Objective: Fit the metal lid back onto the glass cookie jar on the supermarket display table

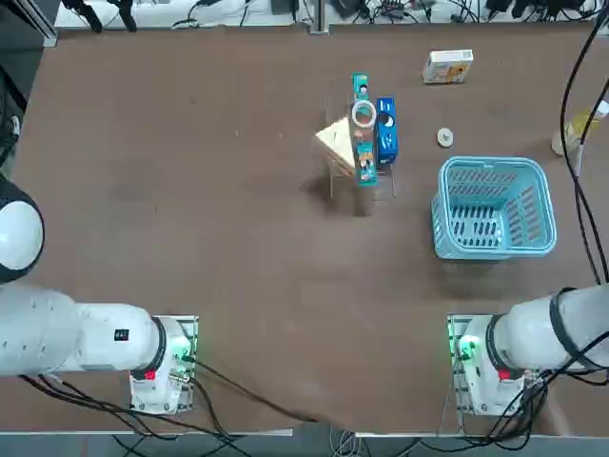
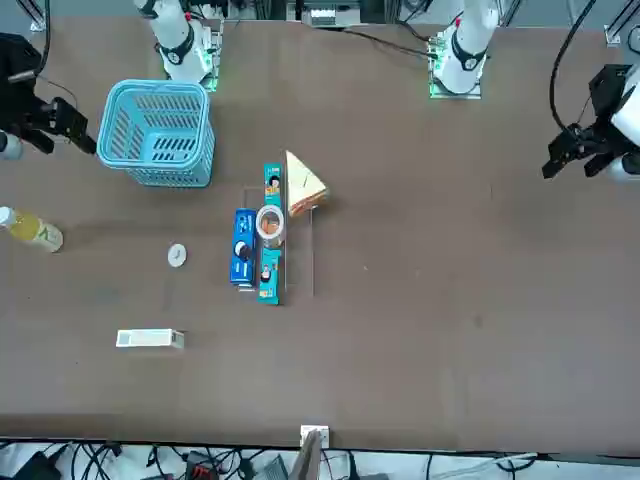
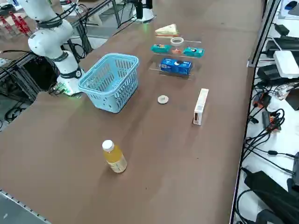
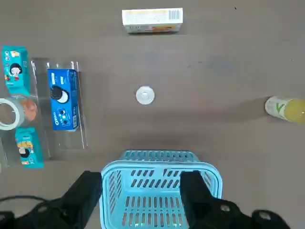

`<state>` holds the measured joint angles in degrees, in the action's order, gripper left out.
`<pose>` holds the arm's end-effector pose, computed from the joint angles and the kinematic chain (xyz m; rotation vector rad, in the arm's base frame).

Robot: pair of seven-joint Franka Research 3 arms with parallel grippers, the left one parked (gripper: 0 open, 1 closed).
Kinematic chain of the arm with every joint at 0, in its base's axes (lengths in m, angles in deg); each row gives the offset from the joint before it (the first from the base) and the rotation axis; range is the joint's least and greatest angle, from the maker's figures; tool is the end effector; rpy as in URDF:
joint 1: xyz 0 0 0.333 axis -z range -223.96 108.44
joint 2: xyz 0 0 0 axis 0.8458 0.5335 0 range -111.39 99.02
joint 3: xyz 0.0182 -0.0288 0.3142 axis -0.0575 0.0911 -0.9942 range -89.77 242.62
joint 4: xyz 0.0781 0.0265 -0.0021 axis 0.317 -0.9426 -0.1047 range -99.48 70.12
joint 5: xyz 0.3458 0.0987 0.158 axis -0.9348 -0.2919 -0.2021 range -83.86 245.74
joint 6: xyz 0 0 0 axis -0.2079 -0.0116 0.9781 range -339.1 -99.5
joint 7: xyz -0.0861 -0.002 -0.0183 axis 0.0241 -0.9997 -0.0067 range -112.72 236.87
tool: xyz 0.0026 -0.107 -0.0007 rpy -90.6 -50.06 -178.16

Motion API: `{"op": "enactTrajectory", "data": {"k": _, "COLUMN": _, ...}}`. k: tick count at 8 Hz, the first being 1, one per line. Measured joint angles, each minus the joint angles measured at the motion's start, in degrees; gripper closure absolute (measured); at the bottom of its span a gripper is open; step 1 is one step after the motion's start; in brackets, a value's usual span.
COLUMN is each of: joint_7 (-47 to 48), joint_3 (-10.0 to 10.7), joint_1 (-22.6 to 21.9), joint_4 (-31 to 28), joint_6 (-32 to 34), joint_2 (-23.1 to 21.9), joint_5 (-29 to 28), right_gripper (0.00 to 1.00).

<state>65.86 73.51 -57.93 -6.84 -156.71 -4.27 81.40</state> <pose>0.5508 0.0282 0.6463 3.1308 -0.0204 -0.0855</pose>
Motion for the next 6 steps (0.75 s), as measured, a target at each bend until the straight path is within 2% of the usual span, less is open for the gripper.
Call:
{"op": "enactTrajectory", "data": {"k": 4, "joint_7": 0.02, "joint_3": 0.03, "joint_1": 0.01, "joint_4": -0.13, "joint_6": 0.11, "joint_2": 0.13, "joint_5": 0.57, "right_gripper": 0.0}}
{"op": "enactTrajectory", "data": {"k": 6, "joint_7": 0.09, "joint_3": 0.19, "joint_1": 0.12, "joint_4": -0.9, "joint_6": -1.6, "joint_2": 2.83, "joint_5": 0.62, "right_gripper": 0.0}}
